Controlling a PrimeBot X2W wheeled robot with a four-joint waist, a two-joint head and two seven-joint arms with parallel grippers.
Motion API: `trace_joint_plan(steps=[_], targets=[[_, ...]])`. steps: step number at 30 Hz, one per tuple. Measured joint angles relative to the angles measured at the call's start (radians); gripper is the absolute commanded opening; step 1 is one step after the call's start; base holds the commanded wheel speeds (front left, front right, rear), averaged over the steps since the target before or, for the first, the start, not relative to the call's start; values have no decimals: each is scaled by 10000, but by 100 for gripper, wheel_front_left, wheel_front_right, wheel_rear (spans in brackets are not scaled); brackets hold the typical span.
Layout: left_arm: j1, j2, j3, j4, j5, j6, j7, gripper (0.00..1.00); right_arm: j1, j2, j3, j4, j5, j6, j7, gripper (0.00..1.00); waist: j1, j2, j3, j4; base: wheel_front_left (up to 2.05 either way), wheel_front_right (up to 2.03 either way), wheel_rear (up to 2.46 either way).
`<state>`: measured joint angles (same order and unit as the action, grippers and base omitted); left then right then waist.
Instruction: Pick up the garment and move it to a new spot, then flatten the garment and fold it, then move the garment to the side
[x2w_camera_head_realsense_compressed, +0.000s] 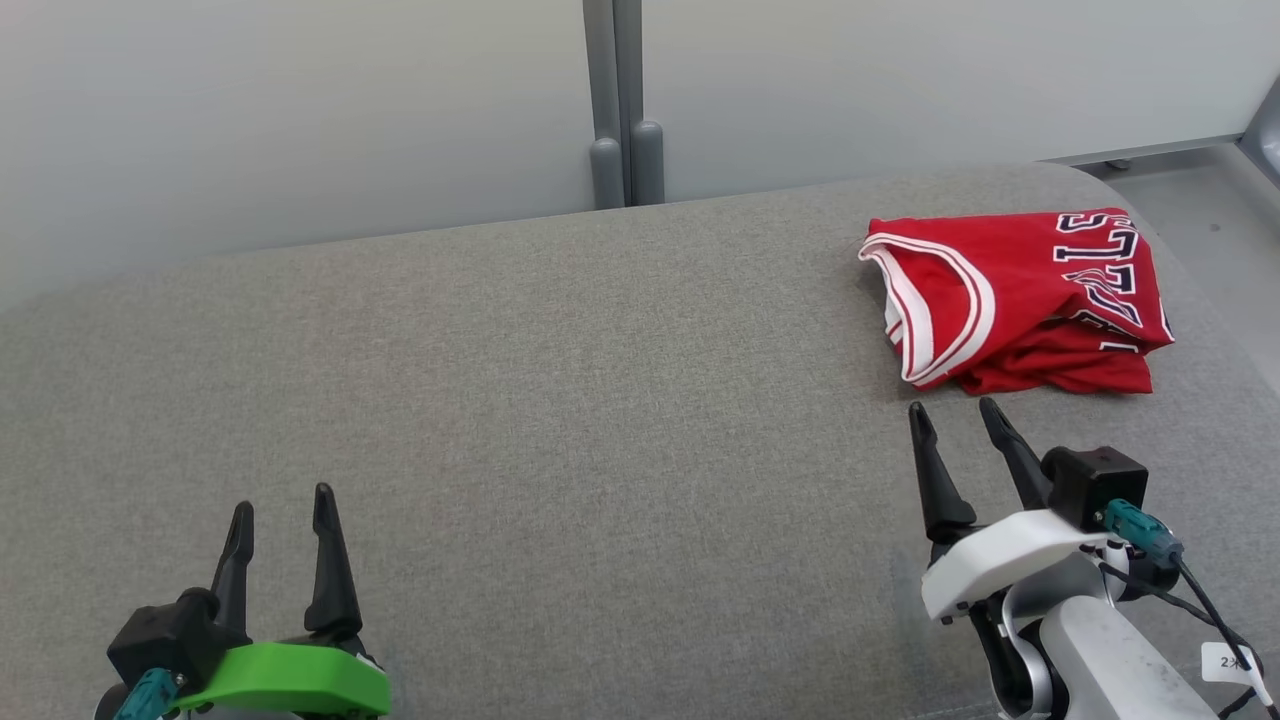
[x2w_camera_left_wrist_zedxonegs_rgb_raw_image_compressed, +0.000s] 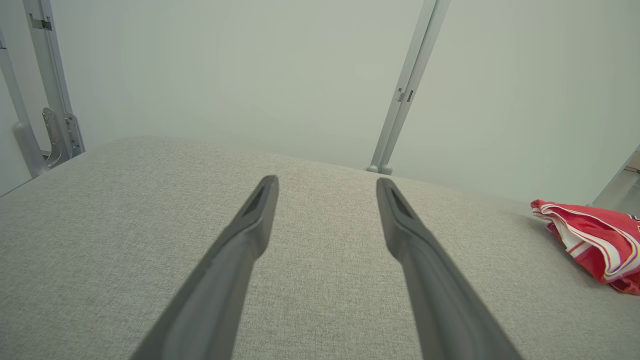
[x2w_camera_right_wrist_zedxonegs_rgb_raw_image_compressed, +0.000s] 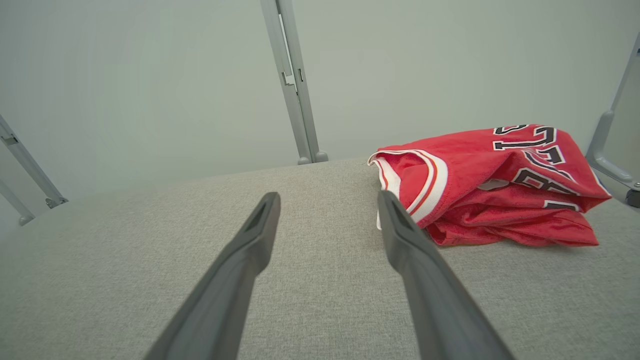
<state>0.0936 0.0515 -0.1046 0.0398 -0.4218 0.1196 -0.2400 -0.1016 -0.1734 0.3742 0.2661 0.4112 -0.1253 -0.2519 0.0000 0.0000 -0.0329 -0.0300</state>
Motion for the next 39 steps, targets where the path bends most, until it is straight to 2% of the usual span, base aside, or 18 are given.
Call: trace_joint_plan(steps=[2,3,13,39], targets=[[0,-2,-35,2,0,0,0,100,81,65,-25,-44,-58,0,0,100,0,0,-11,11,0,0,0],[1,-2,-59,4,0,0,2,0,113,90,-33,-56,-84,0,0,0,1,0,-16,16,0,0,0],[195,-119,-186,533,-232,-52,40,0,709,284,-102,360,199,90,61,0,0,0,-4,34,0,0,0],[126,-117,228,805,-3641,-598,930,0,700,556,-1361,251,3536,702,976,0,0,0,105,106,0,0,0]])
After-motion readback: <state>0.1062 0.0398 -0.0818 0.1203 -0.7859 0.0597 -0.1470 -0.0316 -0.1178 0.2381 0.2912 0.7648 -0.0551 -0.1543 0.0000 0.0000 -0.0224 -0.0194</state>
